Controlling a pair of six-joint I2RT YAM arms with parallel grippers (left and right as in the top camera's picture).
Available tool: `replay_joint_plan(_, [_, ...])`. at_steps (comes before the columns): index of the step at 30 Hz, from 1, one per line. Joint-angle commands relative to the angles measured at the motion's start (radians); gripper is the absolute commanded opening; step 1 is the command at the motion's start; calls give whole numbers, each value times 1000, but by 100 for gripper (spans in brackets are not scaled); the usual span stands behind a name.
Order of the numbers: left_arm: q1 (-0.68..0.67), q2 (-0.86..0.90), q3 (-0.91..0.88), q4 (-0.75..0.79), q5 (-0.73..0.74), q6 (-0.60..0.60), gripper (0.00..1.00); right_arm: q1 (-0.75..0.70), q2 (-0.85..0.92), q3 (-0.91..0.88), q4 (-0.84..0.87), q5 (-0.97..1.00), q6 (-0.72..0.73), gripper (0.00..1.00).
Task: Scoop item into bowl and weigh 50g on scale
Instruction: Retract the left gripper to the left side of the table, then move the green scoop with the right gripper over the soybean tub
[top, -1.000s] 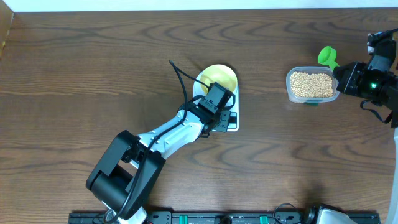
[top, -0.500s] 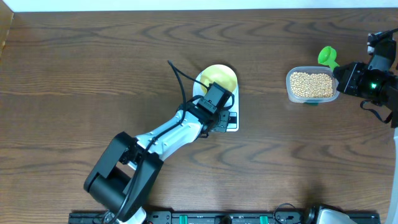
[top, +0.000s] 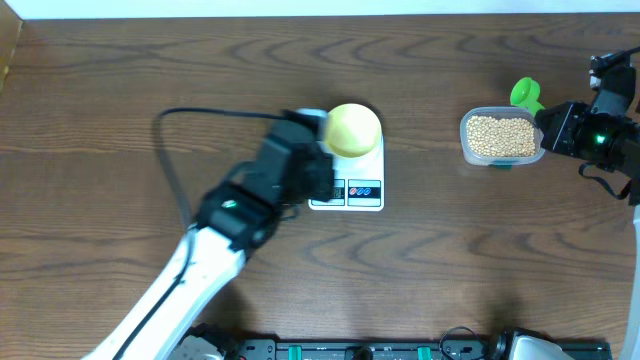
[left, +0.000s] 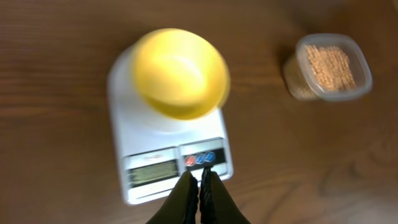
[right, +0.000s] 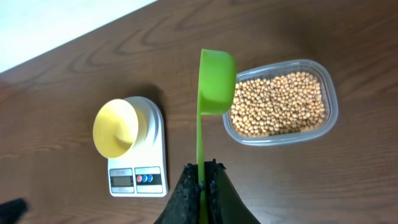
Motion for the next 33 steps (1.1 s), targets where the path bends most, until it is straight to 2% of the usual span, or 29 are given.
replay_joint_plan(1, [80,-67,3,-50,-2,2,8,5,0,-1,-11,3,-10,1])
replay_joint_plan(3, [141,-103,3,-88,-2,2,22,5,0,-1,-16,3,-10,1])
replay_joint_plan(4, [169,-114,3,-103,-2,2,25,5,0,-1,-19,2,-10,1])
replay_joint_plan(8, [282,-145,3,-156,-2,2,26,5,0,-1,-36,-15,-25,1])
replay_joint_plan(9, [308,-148,3,-168,-2,2,31,5,0,-1,-39,-15,-25,1])
replay_joint_plan(12, [384,-148,3,-201,-2,2,61,5,0,-1,-42,-14,-28,1])
replay_joint_plan(14, [429,-148,3,-225,-2,2,73,5,0,-1,-43,-14,-28,1])
replay_joint_plan(17, [473,-147,3,-252,-2,2,86,5,0,-1,-43,-14,-28,1])
replay_joint_plan(19, [488,-147,3,-258,-2,3,98,5,0,-1,-36,-9,-28,1])
replay_joint_plan(27, [490,-147,3,-258,-2,2,98,5,0,-1,21,8,-30,1])
replay_joint_plan(33, [490,-147,3,-258,-2,2,98,5,0,-1,61,8,-121,1])
